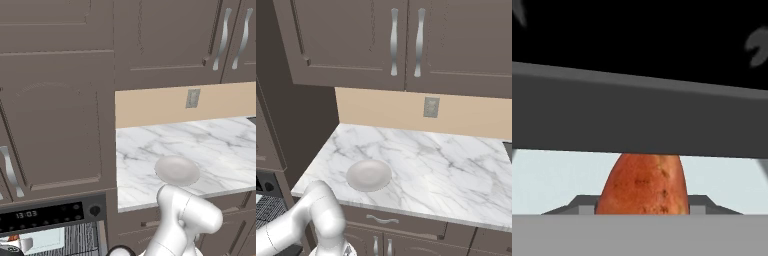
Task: Place the sweet potato on the top rack of the oven.
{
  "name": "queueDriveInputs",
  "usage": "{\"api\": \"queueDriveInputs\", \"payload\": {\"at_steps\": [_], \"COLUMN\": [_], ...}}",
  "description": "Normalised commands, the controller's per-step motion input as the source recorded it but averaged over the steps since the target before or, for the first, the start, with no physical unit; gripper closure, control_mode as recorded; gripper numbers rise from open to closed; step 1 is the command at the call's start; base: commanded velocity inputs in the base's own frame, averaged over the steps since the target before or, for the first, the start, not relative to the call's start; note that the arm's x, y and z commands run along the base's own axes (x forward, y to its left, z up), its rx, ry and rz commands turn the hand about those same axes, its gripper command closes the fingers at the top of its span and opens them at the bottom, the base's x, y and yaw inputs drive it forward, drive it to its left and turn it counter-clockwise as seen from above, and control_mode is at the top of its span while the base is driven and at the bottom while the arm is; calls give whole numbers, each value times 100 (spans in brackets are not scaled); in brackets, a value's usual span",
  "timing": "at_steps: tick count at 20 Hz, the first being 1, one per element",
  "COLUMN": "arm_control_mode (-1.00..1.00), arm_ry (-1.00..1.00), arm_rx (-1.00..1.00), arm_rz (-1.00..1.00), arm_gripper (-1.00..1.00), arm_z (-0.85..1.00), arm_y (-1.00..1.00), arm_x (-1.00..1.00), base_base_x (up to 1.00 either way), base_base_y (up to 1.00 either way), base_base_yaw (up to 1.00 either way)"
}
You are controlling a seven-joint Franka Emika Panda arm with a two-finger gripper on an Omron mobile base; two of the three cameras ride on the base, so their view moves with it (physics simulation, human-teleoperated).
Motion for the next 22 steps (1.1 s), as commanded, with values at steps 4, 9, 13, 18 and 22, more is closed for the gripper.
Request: {"api": "queueDriveInputs", "payload": {"at_steps": [4,9,13,18,22], "arm_control_mode": [-100,-100,-100,-100,-100], "arm_ry": [0,0,0,0,-1], "arm_rx": [0,0,0,0,0], "arm_rz": [0,0,0,0,0], "arm_gripper": [-100,-100,-100,-100,-100], "arm_z": [-8,0,0,18,44], "arm_y": [0,0,0,0,0], "arm_x": [0,0,0,-5,-24], "base_base_x": [0,0,0,0,0], "base_base_y": [0,0,0,0,0], "base_base_yaw": [0,0,0,0,0]}}
